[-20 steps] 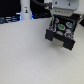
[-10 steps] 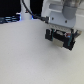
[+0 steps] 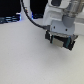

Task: Open the kcup holder, insert the kcup into the holder, and close the kcup holder

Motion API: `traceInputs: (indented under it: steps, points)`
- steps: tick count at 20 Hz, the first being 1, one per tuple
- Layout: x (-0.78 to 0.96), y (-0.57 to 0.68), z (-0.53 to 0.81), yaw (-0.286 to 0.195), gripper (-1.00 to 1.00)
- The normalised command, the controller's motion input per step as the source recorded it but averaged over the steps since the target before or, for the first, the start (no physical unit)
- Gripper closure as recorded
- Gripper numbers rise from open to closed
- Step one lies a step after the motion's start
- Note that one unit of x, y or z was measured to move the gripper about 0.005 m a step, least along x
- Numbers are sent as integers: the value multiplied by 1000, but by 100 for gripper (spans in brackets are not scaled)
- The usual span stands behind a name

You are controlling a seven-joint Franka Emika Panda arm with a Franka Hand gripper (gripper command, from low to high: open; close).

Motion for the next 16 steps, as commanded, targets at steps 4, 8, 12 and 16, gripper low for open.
traceInputs:
  steps: [4, 8, 12, 16]
  points:
    - [-336, 379, -69, 135, -100]
    - [-476, 414, -93, 132, -100]
    - [-479, 400, -109, 136, -100]
    - [-430, 401, -103, 132, -100]
